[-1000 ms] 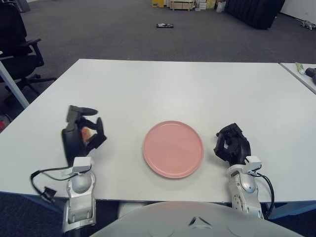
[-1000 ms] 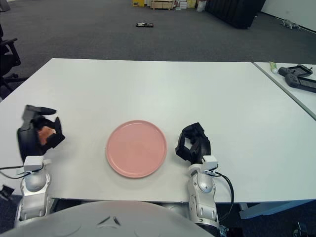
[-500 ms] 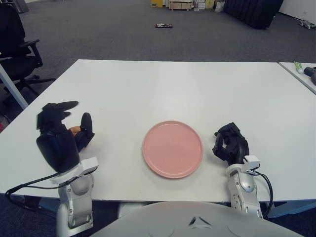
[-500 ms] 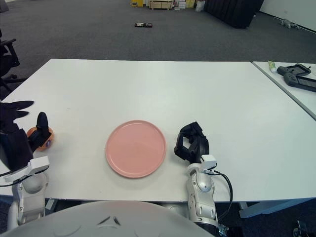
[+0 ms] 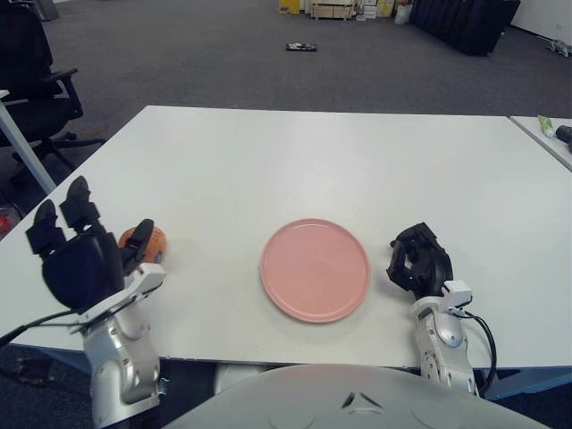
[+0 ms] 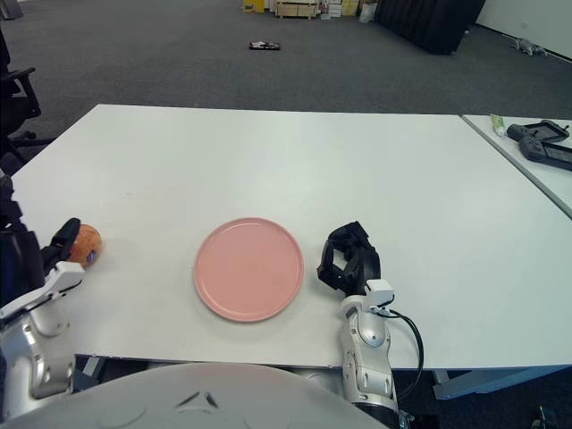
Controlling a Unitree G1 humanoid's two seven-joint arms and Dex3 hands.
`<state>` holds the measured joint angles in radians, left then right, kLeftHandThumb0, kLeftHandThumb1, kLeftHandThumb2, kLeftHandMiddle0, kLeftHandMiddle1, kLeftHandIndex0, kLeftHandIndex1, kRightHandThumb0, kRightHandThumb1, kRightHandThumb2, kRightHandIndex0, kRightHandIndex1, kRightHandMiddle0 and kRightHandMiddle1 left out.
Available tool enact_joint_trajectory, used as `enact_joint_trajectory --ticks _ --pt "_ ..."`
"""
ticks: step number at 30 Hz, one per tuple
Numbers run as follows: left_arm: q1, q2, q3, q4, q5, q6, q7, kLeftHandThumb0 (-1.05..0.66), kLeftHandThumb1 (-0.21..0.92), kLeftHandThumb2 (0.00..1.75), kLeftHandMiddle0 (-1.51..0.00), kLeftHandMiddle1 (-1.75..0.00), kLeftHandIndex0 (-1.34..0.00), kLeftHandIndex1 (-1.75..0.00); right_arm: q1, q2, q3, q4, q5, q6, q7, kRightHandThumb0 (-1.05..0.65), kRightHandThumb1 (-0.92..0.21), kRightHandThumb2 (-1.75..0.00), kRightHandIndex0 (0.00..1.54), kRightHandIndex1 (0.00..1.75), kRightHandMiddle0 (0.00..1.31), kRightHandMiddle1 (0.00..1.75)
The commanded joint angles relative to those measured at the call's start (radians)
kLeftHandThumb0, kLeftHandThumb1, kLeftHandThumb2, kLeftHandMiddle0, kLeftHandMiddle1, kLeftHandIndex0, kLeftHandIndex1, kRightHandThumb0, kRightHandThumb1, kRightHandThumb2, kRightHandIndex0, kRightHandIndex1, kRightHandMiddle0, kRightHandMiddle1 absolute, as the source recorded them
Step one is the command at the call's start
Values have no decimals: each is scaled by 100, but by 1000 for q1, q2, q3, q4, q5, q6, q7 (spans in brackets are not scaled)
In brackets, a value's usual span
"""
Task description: Put the apple into the plate.
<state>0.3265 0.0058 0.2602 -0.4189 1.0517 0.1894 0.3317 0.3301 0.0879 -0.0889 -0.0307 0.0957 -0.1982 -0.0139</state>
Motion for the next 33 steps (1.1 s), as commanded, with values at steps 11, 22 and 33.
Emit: enact_joint_trajectory --ticks 11,22,33 --pt "-41 94 -85 65 20 127 -144 -105 90 20 0 0 0 0 22 -7 -14 -21 -1 27 -15 -42 -51 -109 112 175 46 175" --pt "-152 222 -113 371 -92 45 -18 -105 90 16 0 0 0 0 31 -15 -23 -27 3 29 -7 -42 -52 -107 111 175 45 175" --pt "-194 285 -164 501 -198 -49 57 -105 92 17 0 0 0 0 37 -16 -24 -39 5 33 -8 -42 -52 -107 111 175 45 175"
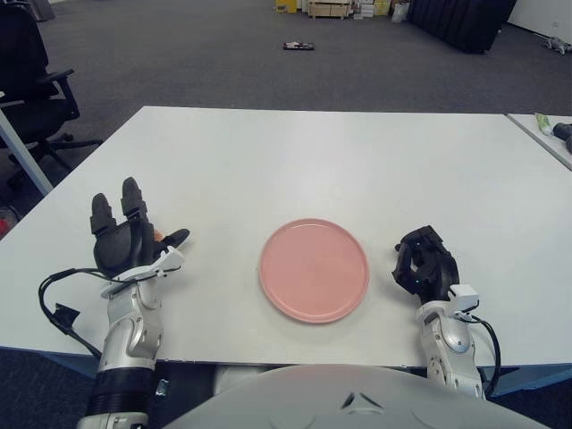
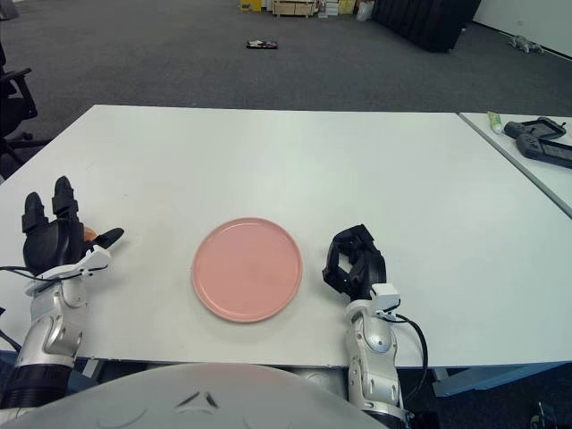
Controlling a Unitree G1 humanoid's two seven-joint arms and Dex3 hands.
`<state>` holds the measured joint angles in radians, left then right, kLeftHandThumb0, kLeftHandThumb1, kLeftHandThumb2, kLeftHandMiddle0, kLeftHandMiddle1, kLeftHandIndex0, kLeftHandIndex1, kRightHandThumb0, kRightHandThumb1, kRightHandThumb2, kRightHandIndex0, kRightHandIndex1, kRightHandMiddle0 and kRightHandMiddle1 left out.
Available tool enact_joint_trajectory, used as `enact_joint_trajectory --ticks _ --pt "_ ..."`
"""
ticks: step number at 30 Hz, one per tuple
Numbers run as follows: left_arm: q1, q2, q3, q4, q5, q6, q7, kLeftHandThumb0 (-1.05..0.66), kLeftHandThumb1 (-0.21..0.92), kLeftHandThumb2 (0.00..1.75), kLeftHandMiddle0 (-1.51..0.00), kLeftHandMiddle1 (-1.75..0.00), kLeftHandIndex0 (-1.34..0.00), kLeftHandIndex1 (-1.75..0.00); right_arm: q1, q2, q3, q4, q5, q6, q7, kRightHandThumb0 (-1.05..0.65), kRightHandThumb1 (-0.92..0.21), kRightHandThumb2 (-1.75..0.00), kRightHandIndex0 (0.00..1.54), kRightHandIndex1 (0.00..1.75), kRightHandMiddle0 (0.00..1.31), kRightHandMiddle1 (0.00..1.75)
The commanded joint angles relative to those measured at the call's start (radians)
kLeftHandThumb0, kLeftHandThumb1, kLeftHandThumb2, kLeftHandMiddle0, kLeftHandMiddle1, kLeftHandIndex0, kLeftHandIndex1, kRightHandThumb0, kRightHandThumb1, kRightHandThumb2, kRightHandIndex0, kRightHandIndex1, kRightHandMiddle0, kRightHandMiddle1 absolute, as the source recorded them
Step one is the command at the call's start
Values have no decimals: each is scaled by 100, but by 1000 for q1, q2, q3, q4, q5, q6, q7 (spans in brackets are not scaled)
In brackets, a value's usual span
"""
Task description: Put the apple into the plate.
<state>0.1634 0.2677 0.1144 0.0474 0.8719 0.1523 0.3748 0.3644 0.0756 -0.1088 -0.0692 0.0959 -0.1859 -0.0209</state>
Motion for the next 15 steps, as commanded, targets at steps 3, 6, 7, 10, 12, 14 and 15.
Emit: enact_joint_trajectory --ticks 3,6,7,10,12,14,15 --pt "-62 34 -37 102 -37 -18 25 -105 92 17 0 0 0 0 6 -3 -5 -4 5 18 -4 -42 -52 -107 111 175 45 175" --pt "-104 52 -53 214 -65 -42 45 -105 92 19 0 0 0 0 8 -3 -5 -6 1 15 -7 -42 -52 -108 111 175 46 175" --pt "-117 59 -58 250 -75 -51 50 -105 92 19 0 0 0 0 9 -3 -5 -6 0 14 -8 -42 -51 -108 111 175 46 175" --pt "-145 78 -69 342 -104 -75 58 -105 92 22 0 0 0 0 12 -4 -6 -9 0 13 -9 -42 -51 -108 111 175 46 175" --pt "-158 87 -79 385 -121 -82 55 -105 92 23 0 0 0 0 13 -6 -7 -11 3 14 -6 -42 -51 -108 111 175 46 175" --pt "-161 91 -89 399 -133 -81 49 -105 92 25 0 0 0 0 15 -5 -9 -14 10 17 -4 -42 -51 -108 111 175 46 175" --pt "-162 93 -94 404 -140 -81 44 -105 92 26 0 0 0 0 16 -5 -11 -15 13 18 -3 -42 -51 -108 111 175 46 175"
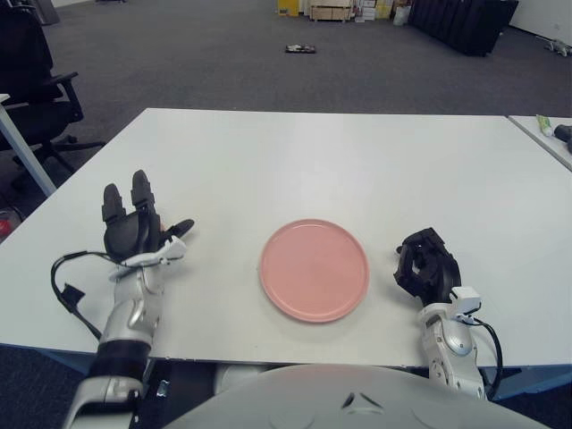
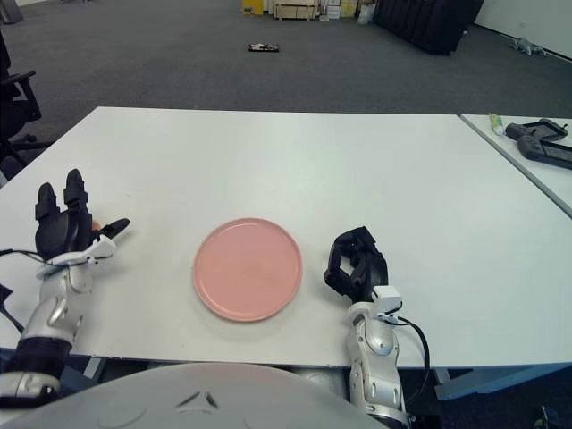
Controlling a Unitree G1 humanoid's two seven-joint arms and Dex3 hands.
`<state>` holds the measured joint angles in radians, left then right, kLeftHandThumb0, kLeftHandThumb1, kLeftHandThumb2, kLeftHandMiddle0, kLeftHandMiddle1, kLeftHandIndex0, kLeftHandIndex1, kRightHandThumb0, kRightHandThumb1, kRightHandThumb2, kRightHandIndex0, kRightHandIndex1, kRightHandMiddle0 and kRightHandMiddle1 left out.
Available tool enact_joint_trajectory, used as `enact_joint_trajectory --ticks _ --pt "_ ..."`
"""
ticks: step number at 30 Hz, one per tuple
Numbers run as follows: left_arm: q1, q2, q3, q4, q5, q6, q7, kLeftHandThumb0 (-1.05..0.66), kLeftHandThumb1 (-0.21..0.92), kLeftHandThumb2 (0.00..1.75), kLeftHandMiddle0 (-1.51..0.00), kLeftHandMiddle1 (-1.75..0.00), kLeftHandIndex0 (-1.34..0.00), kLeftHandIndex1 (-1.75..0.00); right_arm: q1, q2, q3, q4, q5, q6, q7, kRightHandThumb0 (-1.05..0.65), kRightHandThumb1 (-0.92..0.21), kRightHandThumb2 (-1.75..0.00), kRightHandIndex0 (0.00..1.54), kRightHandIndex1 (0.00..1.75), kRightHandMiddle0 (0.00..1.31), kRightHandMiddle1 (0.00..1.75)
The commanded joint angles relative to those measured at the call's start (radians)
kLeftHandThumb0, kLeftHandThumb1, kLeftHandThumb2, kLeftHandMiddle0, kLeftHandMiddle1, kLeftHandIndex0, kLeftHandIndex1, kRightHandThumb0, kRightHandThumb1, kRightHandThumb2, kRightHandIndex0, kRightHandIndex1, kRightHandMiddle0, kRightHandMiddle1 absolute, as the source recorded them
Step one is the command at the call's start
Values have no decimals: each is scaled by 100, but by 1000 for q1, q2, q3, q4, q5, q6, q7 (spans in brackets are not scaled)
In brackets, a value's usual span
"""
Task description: Put the apple into the plate.
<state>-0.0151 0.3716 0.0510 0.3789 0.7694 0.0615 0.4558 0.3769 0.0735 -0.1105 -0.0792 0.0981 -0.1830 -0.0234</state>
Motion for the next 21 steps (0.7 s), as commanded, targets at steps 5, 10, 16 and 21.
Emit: enact_joint_trajectory --ticks 5,10,16,21 --pt "15 -4 -52 87 -66 16 -48 -105 92 29 0 0 0 0 7 -1 -13 -11 19 20 -1 -42 -51 -109 111 175 46 175" --pt "14 -2 -63 92 -97 25 -60 -105 92 32 0 0 -1 0 10 -1 -16 -17 18 26 -2 -43 -48 -112 111 175 48 175" --pt "24 -1 -71 69 -123 40 -73 -105 91 28 -8 -7 -1 -24 11 -2 -19 -18 14 28 -2 -43 -47 -114 113 175 49 175" --pt "35 -4 -73 31 -145 78 -101 -104 85 30 -2 -60 0 -57 11 -5 -19 -18 13 25 1 -43 -46 -115 113 175 50 175"
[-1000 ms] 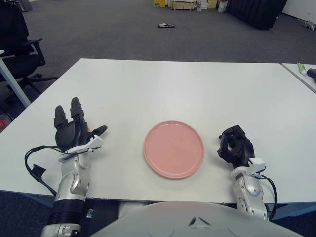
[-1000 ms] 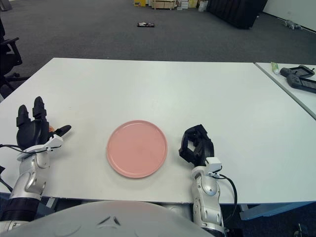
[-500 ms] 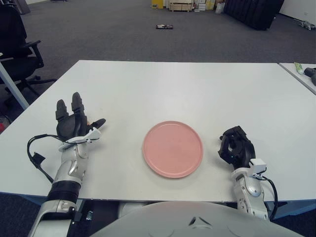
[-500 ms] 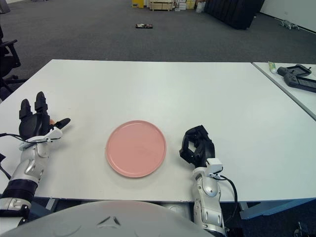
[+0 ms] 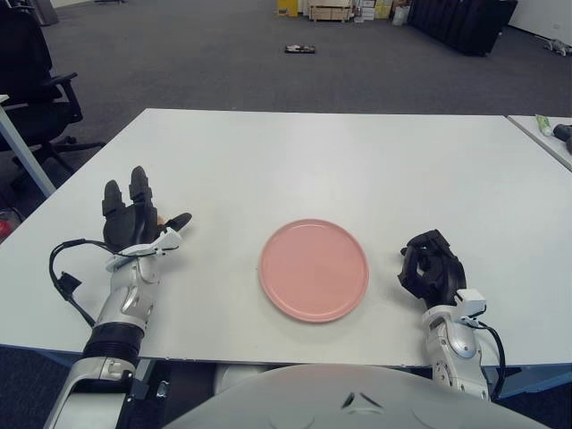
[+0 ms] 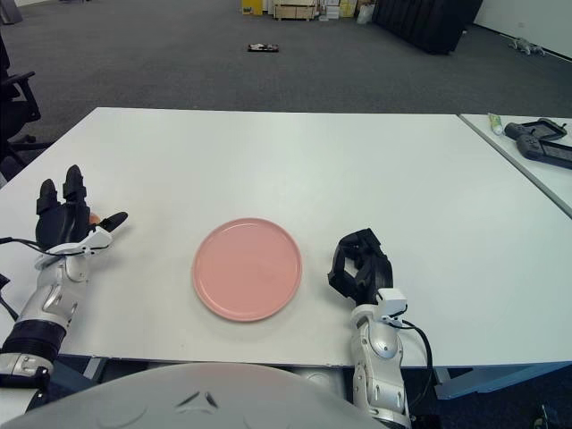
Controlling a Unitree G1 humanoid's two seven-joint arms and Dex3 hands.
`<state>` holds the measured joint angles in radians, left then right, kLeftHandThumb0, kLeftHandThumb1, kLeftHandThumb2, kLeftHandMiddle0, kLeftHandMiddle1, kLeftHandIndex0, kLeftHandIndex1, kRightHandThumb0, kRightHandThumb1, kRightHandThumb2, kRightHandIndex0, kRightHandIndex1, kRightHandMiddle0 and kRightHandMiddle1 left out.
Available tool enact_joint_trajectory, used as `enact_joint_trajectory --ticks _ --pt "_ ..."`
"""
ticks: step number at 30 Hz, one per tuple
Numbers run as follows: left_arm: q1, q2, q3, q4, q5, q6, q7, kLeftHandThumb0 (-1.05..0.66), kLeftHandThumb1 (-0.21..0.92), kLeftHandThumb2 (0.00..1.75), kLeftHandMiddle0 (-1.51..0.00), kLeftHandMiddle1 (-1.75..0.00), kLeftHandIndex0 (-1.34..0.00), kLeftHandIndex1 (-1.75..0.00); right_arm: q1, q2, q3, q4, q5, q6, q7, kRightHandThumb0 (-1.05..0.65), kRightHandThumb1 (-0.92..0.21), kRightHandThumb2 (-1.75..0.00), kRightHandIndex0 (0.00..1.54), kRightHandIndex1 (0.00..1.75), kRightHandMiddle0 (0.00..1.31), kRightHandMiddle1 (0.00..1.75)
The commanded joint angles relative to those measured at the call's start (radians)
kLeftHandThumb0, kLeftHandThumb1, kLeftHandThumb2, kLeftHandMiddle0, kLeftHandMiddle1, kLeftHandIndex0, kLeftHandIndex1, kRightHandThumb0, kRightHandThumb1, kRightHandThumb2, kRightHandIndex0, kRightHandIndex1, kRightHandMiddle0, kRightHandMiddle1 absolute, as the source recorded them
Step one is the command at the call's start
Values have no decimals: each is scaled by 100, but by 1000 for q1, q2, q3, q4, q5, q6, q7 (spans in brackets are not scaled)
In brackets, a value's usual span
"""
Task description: Put the apple into the plate.
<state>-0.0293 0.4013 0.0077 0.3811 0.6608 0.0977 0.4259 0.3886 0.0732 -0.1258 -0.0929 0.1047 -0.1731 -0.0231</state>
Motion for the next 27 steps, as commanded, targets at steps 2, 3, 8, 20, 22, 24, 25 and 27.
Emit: enact_joint_trajectory --ticks 2,3,8,20,22,24,25,27 --pt "52 -32 -34 16 -39 58 -82 -103 83 31 -1 -71 0 -62 0 -5 -4 -5 6 15 1 -43 -46 -115 113 175 50 175" --pt "53 -31 -35 10 -40 64 -86 -103 83 32 -1 -78 0 -65 0 -5 -4 -5 6 15 1 -43 -46 -115 113 175 50 175" --pt "64 -18 -48 -30 -46 107 -141 -101 80 37 0 -103 0 -71 1 -4 -5 -9 10 18 -1 -43 -46 -115 113 175 50 175" --pt "90 63 -80 -102 -75 120 -331 -82 64 73 -21 -129 -1 -136 -1 -6 -9 -12 15 22 4 -44 -44 -117 114 175 51 175" --pt "91 83 -92 -120 -78 132 -387 -75 57 84 -26 -132 -4 -149 -2 -4 -10 -11 17 19 3 -44 -44 -117 113 175 51 175" --pt "90 105 -106 -132 -78 144 -441 -71 53 90 -29 -134 -8 -155 -2 -2 -11 -10 16 14 1 -44 -44 -117 113 175 51 175" --pt "89 113 -112 -137 -78 149 -461 -69 50 94 -30 -135 -11 -158 -2 -1 -11 -9 15 11 1 -44 -44 -117 113 175 51 175" --pt "87 126 -119 -145 -76 157 -492 -65 47 99 -32 -137 -14 -162 -3 0 -11 -9 14 7 0 -44 -44 -117 113 175 51 175"
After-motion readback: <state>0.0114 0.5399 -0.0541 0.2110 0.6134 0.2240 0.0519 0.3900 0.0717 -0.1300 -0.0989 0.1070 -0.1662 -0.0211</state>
